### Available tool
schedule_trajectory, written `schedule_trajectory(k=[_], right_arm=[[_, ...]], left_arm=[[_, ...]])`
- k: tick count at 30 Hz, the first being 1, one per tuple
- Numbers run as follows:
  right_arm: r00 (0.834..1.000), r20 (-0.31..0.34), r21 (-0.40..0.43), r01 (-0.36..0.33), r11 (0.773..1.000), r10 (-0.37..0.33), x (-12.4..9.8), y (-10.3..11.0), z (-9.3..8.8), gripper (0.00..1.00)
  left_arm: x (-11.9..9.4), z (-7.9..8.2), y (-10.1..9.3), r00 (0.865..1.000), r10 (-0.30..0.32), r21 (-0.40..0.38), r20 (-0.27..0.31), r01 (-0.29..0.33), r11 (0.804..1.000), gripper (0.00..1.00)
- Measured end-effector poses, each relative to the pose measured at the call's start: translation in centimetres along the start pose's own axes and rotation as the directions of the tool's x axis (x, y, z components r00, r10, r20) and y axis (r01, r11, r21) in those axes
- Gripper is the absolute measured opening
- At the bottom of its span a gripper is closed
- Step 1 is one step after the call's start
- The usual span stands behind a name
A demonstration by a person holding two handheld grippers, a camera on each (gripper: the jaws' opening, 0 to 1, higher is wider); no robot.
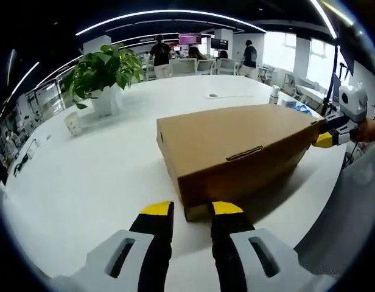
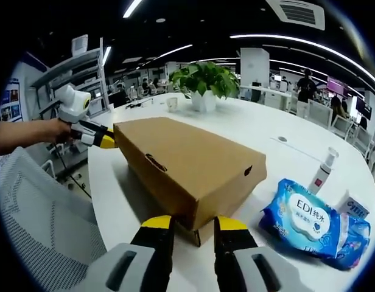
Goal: Operate the shoe box by opening the lid, removing the specified soft item, and placing it in the target area until the item is outside and the box remains undamaged.
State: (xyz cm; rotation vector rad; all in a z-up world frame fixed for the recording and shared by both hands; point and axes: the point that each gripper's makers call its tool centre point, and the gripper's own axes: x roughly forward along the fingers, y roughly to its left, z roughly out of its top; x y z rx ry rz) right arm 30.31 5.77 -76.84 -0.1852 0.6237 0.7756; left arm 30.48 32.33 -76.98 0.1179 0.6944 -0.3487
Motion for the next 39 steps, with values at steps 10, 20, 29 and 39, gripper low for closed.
schedule_trajectory(k=[10, 20, 29, 39], right_arm=[[1.000, -0.018, 0.005, -0.006, 1.000, 0.007, 0.0, 0.1, -0.7, 0.25], [1.000, -0.004, -0.005, -0.008, 1.000, 0.008, -1.0, -0.3, -0.2, 0.26], [0.999, 0.032, -0.032, -0.006, 0.999, 0.007, -1.2, -0.5, 1.4, 0.26], [0.999, 0.030, -0.041, -0.011, 0.999, 0.012, -0.5, 0.1, 1.5, 0.26]], left_arm=[[-0.1, -1.0, 0.3, 1.000, 0.006, -0.017, -0.022, -0.006, 1.000, 0.23], [-1.2, -0.5, 0.5, 1.000, 0.011, -0.017, -0.001, -0.011, 1.000, 0.24], [-1.1, 1.0, 0.6, 1.000, -0.008, 0.013, 0.017, 0.007, 1.000, 0.25], [-0.7, 0.9, -0.4, 0.999, -0.042, 0.039, 0.005, 0.042, 0.998, 0.20]])
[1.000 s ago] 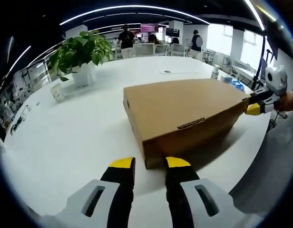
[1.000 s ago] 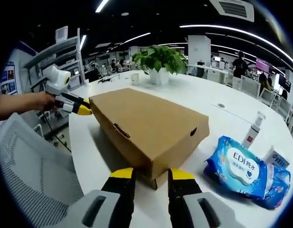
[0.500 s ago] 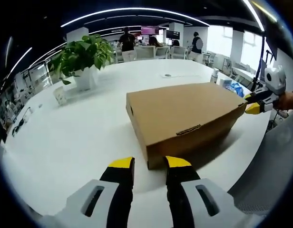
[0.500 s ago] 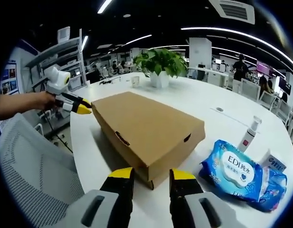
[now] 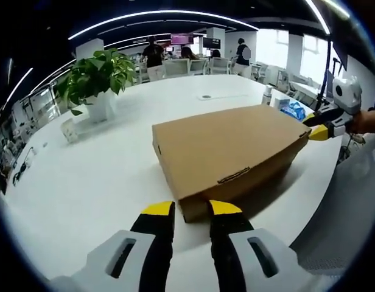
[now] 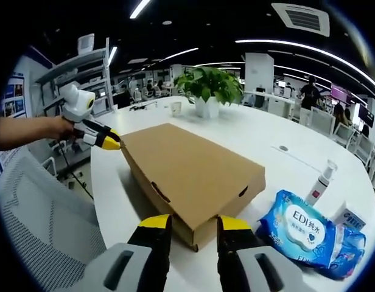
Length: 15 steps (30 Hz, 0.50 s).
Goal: Operate the shoe box by opening the lid, removing the specified soft item, and placing it in the target area until the item is outside and the box remains undamaged.
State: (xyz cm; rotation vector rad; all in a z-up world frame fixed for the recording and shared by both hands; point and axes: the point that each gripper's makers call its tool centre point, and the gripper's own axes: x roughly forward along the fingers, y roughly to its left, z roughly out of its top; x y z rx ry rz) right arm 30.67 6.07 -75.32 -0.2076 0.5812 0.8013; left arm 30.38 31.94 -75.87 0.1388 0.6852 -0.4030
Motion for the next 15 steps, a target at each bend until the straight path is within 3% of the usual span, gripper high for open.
schedule_trajectory(k=[15], right_arm=[[1.000, -0.026, -0.025, 0.002, 1.000, -0.003, 0.57, -0.19, -0.83, 0.25]], left_arm=[[0.68, -0.51, -0.23, 1.000, 0.005, -0.031, -0.015, -0.005, 0.999, 0.23]])
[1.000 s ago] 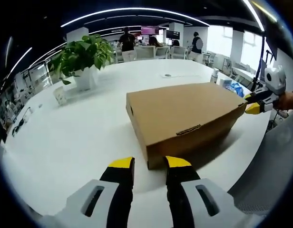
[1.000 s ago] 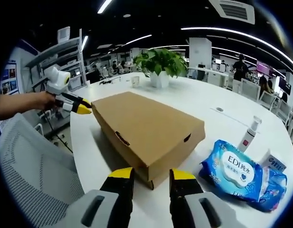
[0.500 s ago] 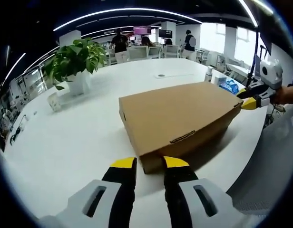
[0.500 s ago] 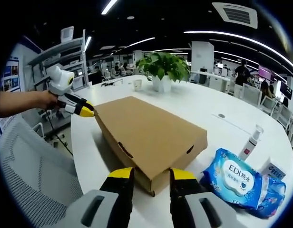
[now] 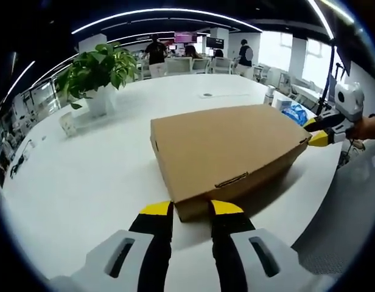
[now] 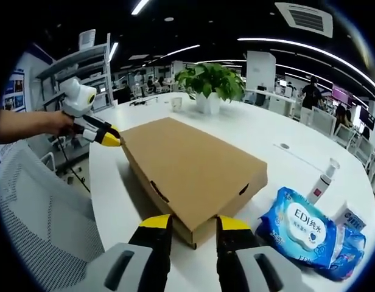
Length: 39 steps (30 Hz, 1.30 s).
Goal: Operate the shoe box by opening the lid, removing the specified soft item, and placing it in the target area until the item is outside and the box remains undamaged.
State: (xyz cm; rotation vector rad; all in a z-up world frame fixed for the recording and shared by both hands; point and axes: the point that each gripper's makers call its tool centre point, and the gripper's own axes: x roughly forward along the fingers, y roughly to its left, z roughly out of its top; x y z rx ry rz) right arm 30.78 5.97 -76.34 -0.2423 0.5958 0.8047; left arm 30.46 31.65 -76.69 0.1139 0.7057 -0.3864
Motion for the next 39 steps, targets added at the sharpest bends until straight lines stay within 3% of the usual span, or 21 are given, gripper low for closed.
schedule_trajectory(k=[12, 39], right_arm=[[1.000, -0.002, -0.012, 0.003, 1.000, -0.003, 0.5, -0.7, 0.2, 0.25], [1.000, -0.012, -0.003, 0.012, 1.000, -0.012, 2.6, -4.5, 1.8, 0.25]], left_arm=[[0.6, 0.4, 0.3, 1.000, 0.009, -0.002, -0.015, -0.009, 1.000, 0.22], [4.1, 3.3, 1.7, 1.000, 0.011, -0.004, -0.027, -0.011, 1.000, 0.23]])
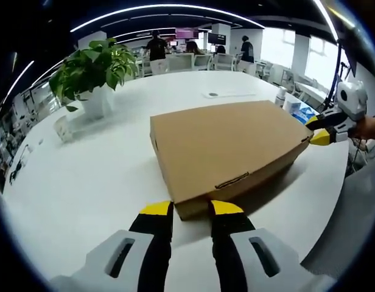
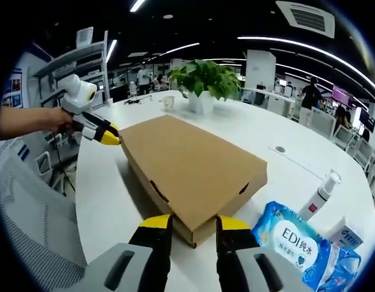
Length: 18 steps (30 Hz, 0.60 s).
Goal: Operate the shoe box by opening the lid, removing the specified soft item, and placing it in the target area until the item is outside and the box remains undamaged.
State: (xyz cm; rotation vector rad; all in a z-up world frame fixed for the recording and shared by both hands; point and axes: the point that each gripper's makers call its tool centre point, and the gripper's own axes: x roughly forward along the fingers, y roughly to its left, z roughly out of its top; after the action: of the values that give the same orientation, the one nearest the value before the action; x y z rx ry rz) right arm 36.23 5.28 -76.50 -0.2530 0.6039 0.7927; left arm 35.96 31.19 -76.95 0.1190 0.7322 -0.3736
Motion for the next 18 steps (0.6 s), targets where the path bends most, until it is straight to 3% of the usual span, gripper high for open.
schedule_trajectory(k=[18], right_arm=[[0.999, -0.031, -0.006, 0.009, 1.000, -0.009, 1.5, -2.8, 1.0, 0.26]], left_arm=[[1.9, 1.9, 0.1, 1.000, 0.000, -0.007, 0.002, 0.000, 1.000, 0.22]])
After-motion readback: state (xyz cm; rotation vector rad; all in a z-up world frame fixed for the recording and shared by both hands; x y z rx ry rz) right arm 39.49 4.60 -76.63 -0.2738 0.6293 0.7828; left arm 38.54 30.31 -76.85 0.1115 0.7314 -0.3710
